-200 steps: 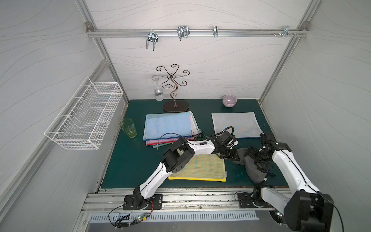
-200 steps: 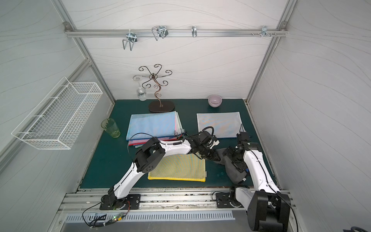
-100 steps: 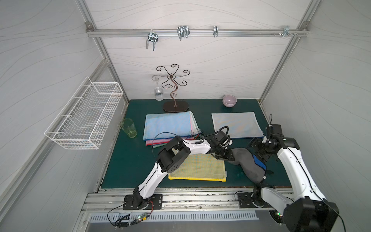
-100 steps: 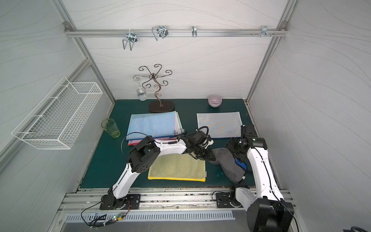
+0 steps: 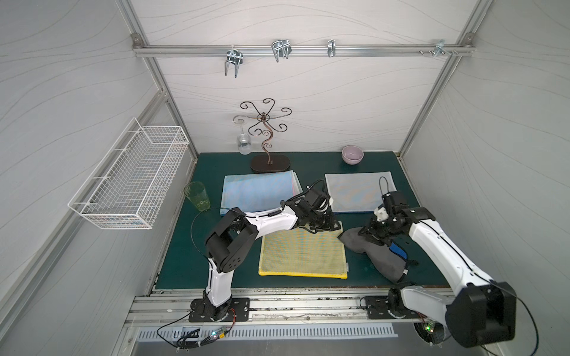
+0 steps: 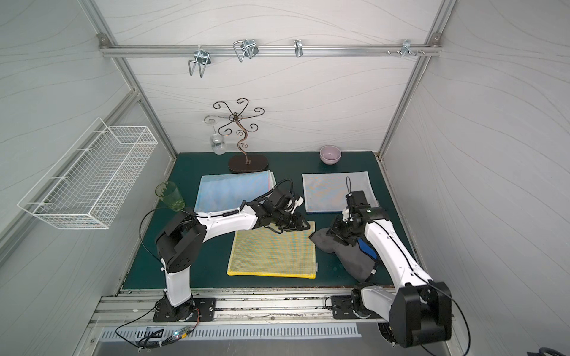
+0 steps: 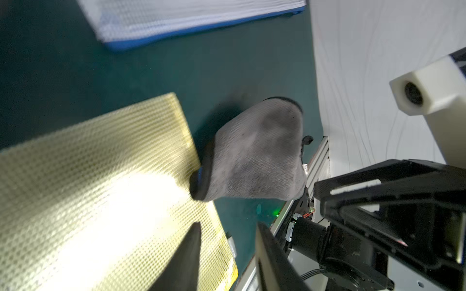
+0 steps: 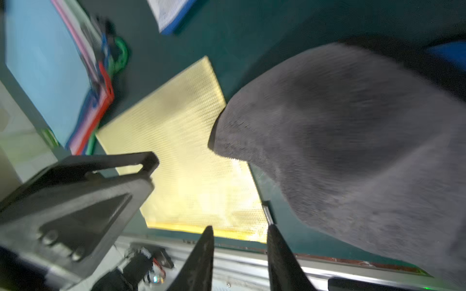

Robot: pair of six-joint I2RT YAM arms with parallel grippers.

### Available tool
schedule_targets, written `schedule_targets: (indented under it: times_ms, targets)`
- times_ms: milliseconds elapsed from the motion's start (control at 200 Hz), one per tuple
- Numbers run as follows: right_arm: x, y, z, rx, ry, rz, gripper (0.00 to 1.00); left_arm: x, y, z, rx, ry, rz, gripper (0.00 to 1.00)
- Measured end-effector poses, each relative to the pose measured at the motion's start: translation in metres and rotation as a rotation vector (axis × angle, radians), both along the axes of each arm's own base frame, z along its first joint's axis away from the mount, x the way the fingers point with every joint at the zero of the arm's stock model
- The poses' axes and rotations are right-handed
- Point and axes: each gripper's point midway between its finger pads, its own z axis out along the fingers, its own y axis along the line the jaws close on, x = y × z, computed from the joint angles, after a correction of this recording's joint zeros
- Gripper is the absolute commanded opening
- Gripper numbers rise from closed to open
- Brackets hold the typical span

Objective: Wipe the document bag
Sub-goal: Pick up the document bag from the center of the board.

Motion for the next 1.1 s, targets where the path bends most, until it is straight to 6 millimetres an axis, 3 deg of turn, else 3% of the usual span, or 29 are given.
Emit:
schedule_targets:
  times_ms: [45,125,165,250,580,750,1101]
  targets:
    - [0.0,0.016,-0.01,0.013,0.026,0.059,0.15,-0.004,0.01,-0.011,0.034,0.017,0.006,0.21]
    - [-0.003,0.04,-0.031,0.023,0.084,0.145,0.18,-0.01,0.031,-0.034,0.099,0.063,0.037,0.19]
    - [-0.005,0.048,-0.041,0.024,0.119,0.173,0.23,-0.014,0.043,-0.047,0.134,0.087,0.051,0.19]
    - [-0.01,0.059,-0.063,0.007,0.183,0.224,0.49,-0.024,0.065,-0.069,0.196,0.132,0.079,0.19]
    - [-0.034,0.047,-0.086,-0.058,0.24,0.242,0.51,-0.025,0.079,-0.069,0.2,0.123,0.121,0.21]
    - [-0.037,0.05,-0.087,-0.048,0.238,0.241,0.51,-0.025,0.08,-0.07,0.193,0.118,0.125,0.21]
    - [-0.047,0.084,-0.089,0.139,0.277,0.236,0.47,-0.024,0.082,-0.071,0.181,0.108,0.13,0.21]
